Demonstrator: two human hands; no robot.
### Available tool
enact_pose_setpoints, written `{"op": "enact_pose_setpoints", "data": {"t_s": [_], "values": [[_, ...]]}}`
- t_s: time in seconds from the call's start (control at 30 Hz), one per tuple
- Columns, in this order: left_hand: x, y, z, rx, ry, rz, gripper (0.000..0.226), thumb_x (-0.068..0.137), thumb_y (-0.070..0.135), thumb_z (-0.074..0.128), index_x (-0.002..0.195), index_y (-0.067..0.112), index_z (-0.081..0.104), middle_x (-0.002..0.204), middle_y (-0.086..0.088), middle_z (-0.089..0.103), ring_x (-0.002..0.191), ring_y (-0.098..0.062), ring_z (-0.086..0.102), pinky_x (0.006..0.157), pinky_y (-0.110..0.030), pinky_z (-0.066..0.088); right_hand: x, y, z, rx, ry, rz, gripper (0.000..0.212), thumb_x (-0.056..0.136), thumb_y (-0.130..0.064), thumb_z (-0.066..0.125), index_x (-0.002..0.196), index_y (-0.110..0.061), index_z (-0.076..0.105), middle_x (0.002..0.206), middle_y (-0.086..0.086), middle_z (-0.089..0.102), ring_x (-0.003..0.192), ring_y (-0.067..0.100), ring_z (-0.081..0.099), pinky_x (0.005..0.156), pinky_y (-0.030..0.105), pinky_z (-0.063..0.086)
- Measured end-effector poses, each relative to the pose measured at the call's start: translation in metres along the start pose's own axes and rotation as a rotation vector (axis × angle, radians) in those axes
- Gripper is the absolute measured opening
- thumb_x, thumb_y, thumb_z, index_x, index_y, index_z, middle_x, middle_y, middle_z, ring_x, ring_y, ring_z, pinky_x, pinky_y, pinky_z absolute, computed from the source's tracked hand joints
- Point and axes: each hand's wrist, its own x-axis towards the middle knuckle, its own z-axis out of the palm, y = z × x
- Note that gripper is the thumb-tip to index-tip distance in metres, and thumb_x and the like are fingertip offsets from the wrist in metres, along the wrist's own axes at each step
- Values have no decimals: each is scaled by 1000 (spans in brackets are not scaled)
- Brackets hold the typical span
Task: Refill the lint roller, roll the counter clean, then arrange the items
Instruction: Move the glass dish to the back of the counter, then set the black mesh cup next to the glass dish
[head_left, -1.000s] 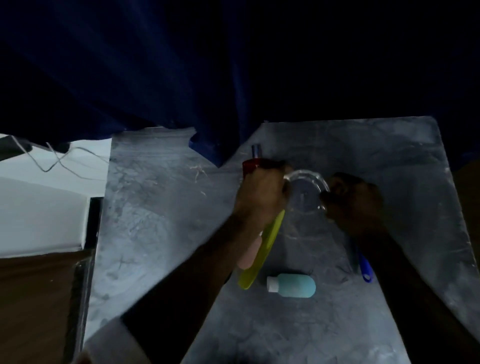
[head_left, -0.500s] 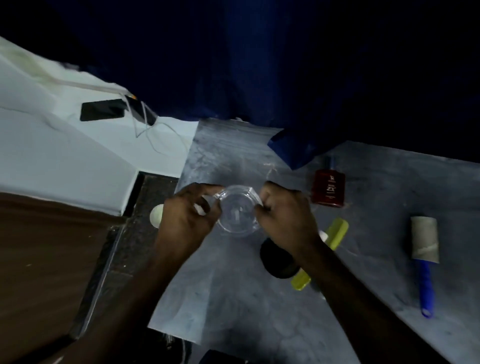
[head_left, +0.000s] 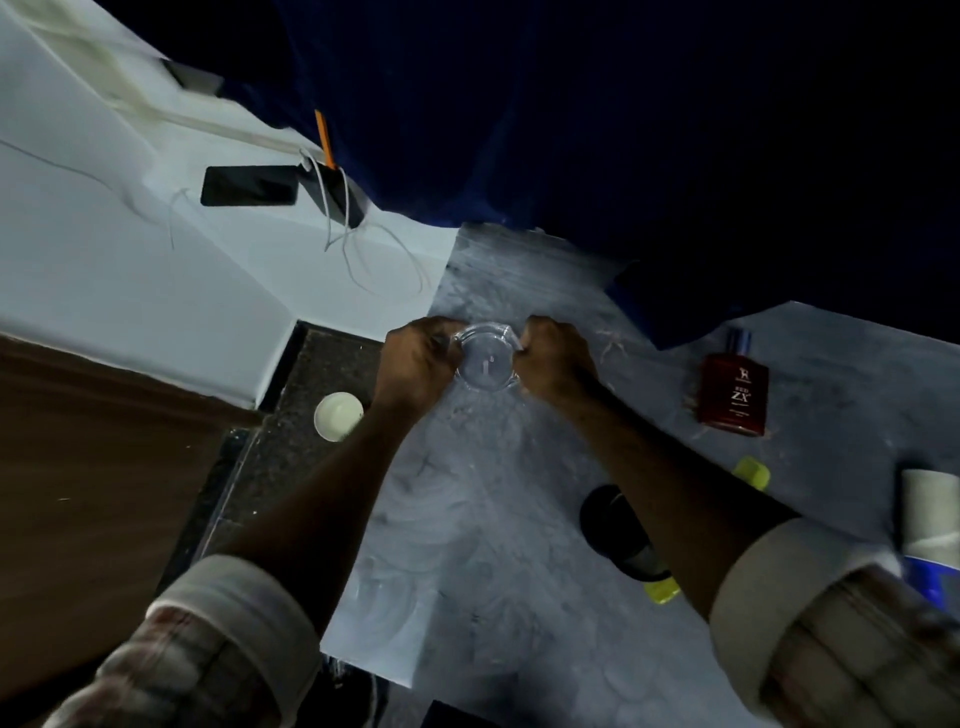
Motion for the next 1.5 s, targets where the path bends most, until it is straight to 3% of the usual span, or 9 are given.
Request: {"op": "enact_pose_setpoints", "data": {"t_s": [0.17,0.47,0.7,0.8,0.9,1.03,1.17,1.37,1.5], "values": [[8,2,0,-17,-20,-1,24,82,29,74,104,31,83,94,11,84,87,1,75,81,-23,61,8,-1,1,0,33,29,18,80,-19,61,96,-13,65,106,15,72,103,35,68,83,34,53],[0,-9,4,-23,-30,-17,23,87,40,73,108,34,80,94,13,83,89,-4,78,82,-34,64,4,-1,4,-3,3,77,23,78,-21,61,100,-13,65,107,14,73,104,33,68,85,34,55],[-11,4,-2,-181,-14,-154,32,86,23,79,117,12,78,110,-11,81,107,-31,77,98,-51,60,-6,2,-15,-84,-1,-7,29,86,-36,58,100,-12,65,108,15,72,107,34,65,87,35,52],[-26,13,-7,-239,114,-143,28,90,3,77,118,7,76,111,-7,79,105,-19,76,98,-41,62,-32,21,-46,-114,106,-53,32,90,-44,54,99,-14,61,104,12,72,100,33,66,80,36,51],[-60,28,-13,-468,5,-194,36,80,-15,76,104,12,75,90,12,69,78,7,66,69,-10,52,-78,57,-77,-55,191,-68,20,92,-39,58,93,-19,59,93,5,73,87,28,68,72,30,47],[-133,57,3,-450,-275,-53,55,86,-1,78,135,20,65,126,9,72,99,-7,68,77,-21,55,-151,109,-93,-91,241,-23,17,94,-36,56,96,-20,61,89,7,73,85,33,70,76,38,54],[-173,77,32,-242,-584,177,101,77,38,87,161,44,32,158,23,40,124,-7,58,91,-15,54,-204,139,-84,153,253,83,9,91,-28,65,94,-36,60,82,-18,67,74,9,67,65,15,46],[-175,103,67,-62,-553,295,108,74,48,88,163,39,27,164,17,34,135,-5,57,104,-29,57,-234,145,-45,366,117,191,18,97,-42,57,107,-30,65,95,0,74,88,21,71,82,43,57],[-184,100,66,-67,-461,223,96,77,45,89,158,36,39,157,16,47,134,-8,59,106,-31,57,-232,135,-34,485,100,189,12,97,-41,57,108,-39,61,96,-5,72,80,9,71,76,41,61]]}}
